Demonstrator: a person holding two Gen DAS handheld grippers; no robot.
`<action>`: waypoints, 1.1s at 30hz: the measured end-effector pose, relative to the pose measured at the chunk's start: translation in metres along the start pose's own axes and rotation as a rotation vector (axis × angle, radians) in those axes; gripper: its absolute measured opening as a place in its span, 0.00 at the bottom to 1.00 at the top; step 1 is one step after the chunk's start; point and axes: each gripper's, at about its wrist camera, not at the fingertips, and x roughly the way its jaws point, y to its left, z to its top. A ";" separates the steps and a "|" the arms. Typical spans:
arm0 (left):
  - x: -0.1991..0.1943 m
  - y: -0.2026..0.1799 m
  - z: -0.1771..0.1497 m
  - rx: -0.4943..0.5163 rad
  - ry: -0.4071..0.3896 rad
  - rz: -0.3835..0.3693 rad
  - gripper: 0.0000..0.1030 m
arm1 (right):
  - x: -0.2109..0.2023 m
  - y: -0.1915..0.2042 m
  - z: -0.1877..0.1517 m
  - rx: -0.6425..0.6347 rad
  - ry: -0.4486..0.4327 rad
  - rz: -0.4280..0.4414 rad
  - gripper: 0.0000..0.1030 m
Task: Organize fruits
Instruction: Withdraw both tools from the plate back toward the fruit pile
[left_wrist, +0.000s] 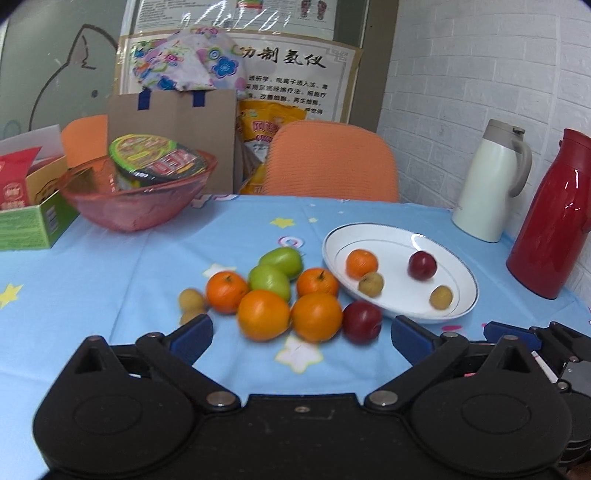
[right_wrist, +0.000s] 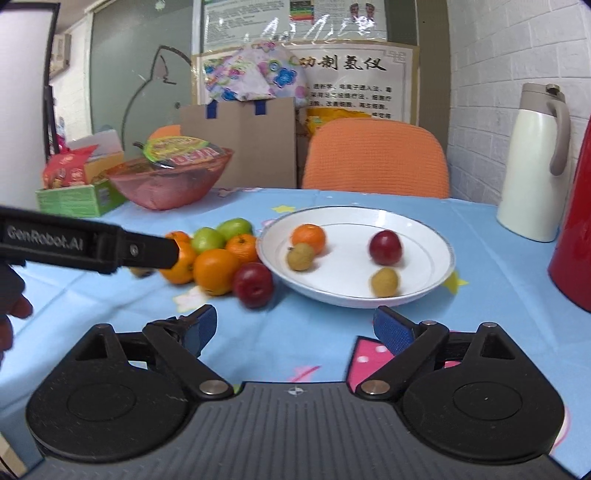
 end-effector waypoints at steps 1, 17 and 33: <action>-0.003 0.004 -0.002 -0.010 0.002 0.004 1.00 | -0.002 0.003 -0.001 0.012 -0.004 0.021 1.00; -0.034 0.063 -0.023 -0.117 0.005 0.051 1.00 | 0.010 0.033 0.001 0.018 0.051 -0.003 1.00; -0.011 0.094 -0.015 -0.119 0.030 -0.051 0.89 | 0.026 0.052 -0.002 0.030 0.088 0.081 1.00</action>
